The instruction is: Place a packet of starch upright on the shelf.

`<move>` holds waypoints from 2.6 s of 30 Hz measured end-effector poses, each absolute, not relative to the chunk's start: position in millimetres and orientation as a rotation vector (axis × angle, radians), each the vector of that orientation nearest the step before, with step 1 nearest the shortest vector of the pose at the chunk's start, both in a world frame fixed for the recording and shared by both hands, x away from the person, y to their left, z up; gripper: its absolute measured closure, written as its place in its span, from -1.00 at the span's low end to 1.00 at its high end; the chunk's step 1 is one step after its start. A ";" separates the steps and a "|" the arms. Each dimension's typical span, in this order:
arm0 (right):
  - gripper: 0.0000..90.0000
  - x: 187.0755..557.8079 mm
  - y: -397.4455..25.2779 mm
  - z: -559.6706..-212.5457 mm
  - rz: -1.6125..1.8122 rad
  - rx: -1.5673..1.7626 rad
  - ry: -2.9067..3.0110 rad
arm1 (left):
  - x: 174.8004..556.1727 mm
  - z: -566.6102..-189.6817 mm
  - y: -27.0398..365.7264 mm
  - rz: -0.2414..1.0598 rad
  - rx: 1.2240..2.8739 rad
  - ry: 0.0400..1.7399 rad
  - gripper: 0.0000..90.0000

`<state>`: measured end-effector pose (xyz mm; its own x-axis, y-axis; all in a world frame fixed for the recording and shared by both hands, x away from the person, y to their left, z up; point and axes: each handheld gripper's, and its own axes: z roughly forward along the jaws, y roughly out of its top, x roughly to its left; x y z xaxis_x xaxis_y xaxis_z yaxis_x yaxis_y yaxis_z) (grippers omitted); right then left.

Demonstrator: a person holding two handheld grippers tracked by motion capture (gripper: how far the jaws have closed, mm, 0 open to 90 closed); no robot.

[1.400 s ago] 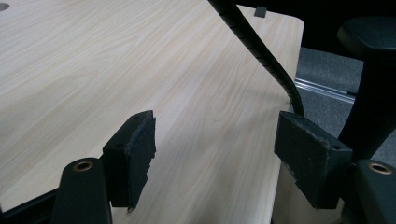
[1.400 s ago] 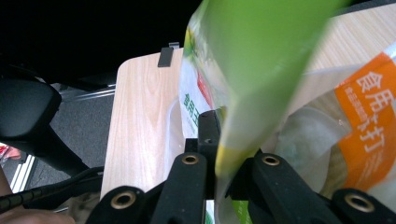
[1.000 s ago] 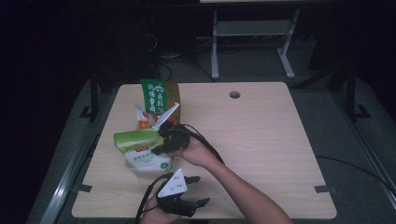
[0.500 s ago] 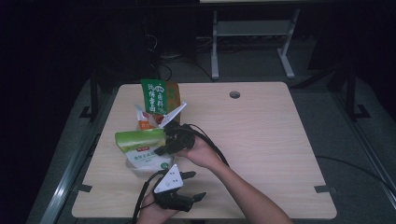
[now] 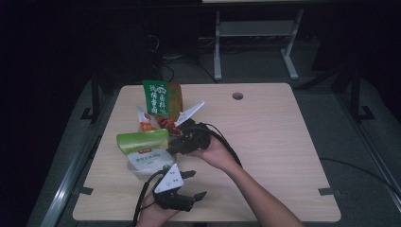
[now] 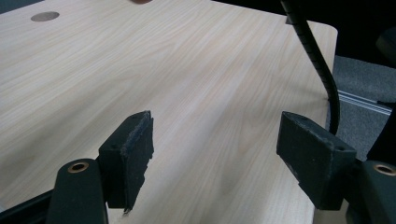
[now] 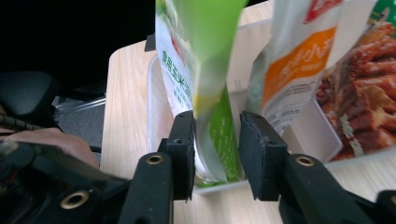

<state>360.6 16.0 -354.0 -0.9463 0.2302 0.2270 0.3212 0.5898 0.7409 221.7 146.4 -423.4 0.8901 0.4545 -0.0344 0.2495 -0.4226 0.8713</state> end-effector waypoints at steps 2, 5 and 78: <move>0.40 361.3 11.2 -353.6 -1.304 -0.480 -2.687 | 222.2 -423.5 146.5 0.255 2.025 0.514 -0.40; 0.36 361.8 3.3 -352.3 -1.316 -0.509 -2.682 | 223.4 -423.2 147.7 0.260 2.030 0.516 -0.41; -0.25 357.7 -167.8 -389.6 -1.284 -1.072 -2.687 | 239.6 -423.6 151.9 0.285 2.020 0.577 -0.42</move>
<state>357.7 -167.8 -389.6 -0.7702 0.5846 0.2550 0.5657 0.4415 0.6964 239.6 151.9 -423.6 0.8596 0.5097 -0.0371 0.2803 -0.4096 0.8681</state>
